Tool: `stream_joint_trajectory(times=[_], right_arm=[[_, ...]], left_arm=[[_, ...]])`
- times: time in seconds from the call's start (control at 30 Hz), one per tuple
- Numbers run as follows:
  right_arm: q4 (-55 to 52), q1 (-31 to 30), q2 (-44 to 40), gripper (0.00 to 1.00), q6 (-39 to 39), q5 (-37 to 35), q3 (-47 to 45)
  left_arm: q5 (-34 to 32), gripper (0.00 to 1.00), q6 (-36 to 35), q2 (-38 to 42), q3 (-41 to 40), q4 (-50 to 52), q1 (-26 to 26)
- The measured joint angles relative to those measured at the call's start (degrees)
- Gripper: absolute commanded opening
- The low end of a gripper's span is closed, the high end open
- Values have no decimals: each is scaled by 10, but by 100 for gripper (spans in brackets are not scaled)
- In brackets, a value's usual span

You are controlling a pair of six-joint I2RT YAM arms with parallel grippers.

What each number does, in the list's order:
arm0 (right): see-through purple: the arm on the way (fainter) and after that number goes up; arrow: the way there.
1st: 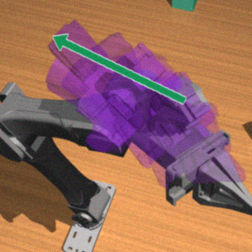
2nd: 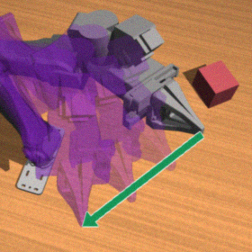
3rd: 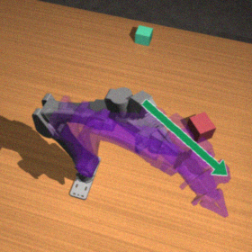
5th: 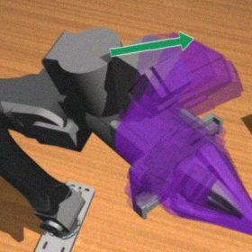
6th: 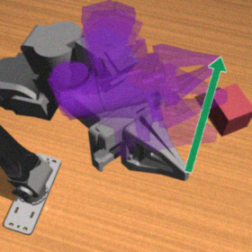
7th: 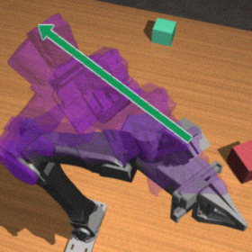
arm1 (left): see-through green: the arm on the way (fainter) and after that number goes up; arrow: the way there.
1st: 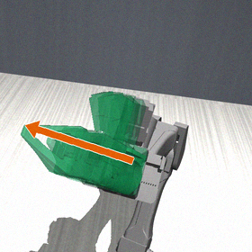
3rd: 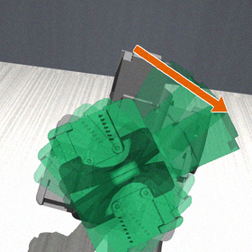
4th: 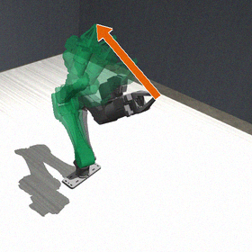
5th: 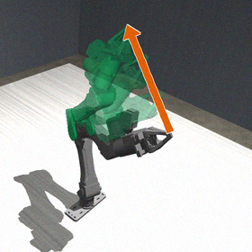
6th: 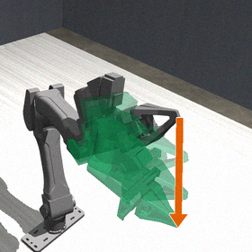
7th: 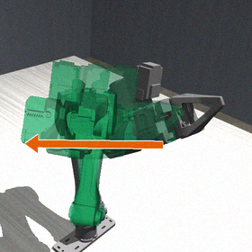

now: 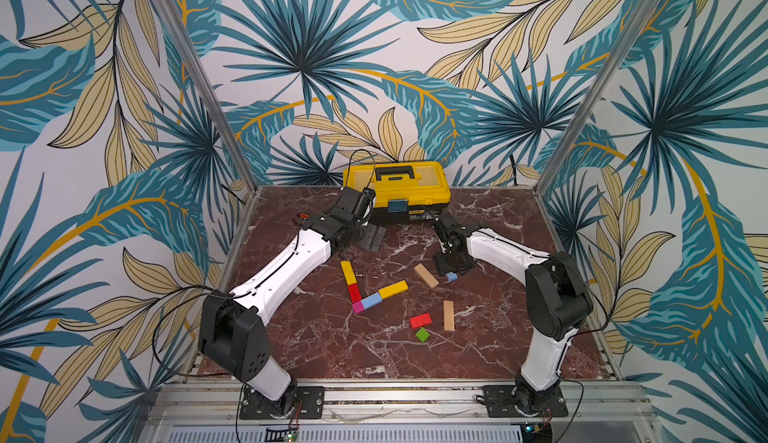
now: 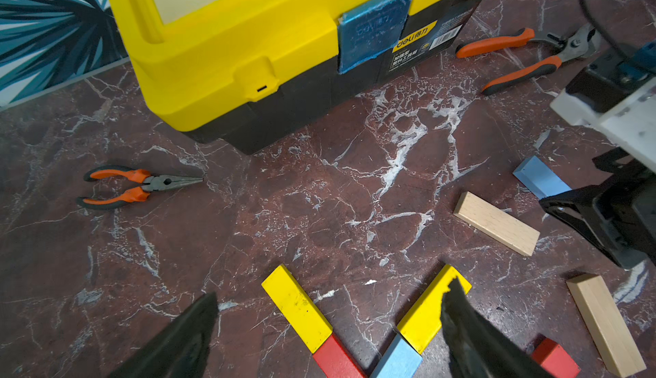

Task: Assemble the letter v with building blocks
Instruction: Pick up the building block from the center of the board.

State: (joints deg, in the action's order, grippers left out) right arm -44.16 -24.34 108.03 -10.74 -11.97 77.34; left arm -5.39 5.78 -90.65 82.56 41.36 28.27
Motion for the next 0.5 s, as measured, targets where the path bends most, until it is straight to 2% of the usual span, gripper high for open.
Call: stream_joint_trajectory(times=[0.37, 0.5], right_arm=[[13, 29, 23, 72, -9, 23, -4], [19, 32, 35, 68, -10, 32, -4]], left_arm=[[-2, 99, 0, 0, 0, 0, 0], [-2, 99, 0, 0, 0, 0, 0]])
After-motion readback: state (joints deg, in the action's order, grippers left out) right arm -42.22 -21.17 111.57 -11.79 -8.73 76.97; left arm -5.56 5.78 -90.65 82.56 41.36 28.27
